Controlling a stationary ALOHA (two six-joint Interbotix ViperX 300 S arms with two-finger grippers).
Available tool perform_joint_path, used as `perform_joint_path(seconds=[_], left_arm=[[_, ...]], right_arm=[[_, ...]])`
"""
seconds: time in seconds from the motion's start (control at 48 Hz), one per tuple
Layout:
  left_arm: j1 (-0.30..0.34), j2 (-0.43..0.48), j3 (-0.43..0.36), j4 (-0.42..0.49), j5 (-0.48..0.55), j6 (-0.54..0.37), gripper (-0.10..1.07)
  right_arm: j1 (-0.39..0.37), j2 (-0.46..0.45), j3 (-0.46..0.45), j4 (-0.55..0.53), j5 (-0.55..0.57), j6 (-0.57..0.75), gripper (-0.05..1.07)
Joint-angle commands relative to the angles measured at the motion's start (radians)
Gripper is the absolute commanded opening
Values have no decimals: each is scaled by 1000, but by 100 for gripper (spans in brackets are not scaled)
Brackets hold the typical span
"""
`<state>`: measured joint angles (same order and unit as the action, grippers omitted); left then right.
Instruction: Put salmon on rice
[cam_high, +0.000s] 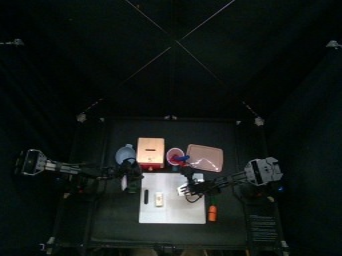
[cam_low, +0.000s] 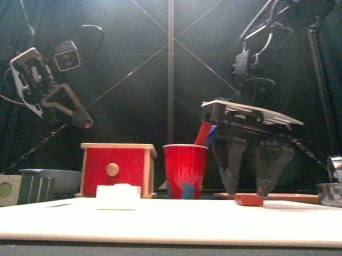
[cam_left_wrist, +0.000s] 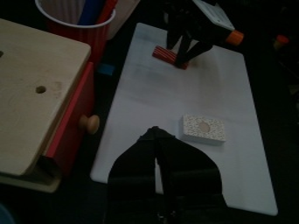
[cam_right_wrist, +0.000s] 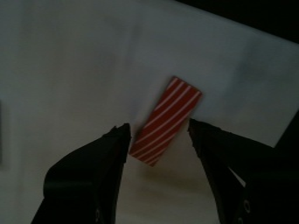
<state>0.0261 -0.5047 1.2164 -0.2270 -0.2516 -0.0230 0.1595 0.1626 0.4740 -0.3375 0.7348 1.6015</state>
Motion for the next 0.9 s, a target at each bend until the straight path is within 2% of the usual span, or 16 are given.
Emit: perform_joint_path(seconds=[0.0,0.125,0.312,0.875], left_arm=[[3,0,-11,2,-9,0,30],[5,0,-8,2,-9,0,30],[6,2,-6,2,-9,0,30],[12,0,0,0,-9,0,30]], right_arm=[[6,-28,-40,-21,2,-5,89],[25,-29,-71,-48,11,3,89],[41,-23,-84,-18,23,-6,89],[43,23,-31,31,26,-6,89]])
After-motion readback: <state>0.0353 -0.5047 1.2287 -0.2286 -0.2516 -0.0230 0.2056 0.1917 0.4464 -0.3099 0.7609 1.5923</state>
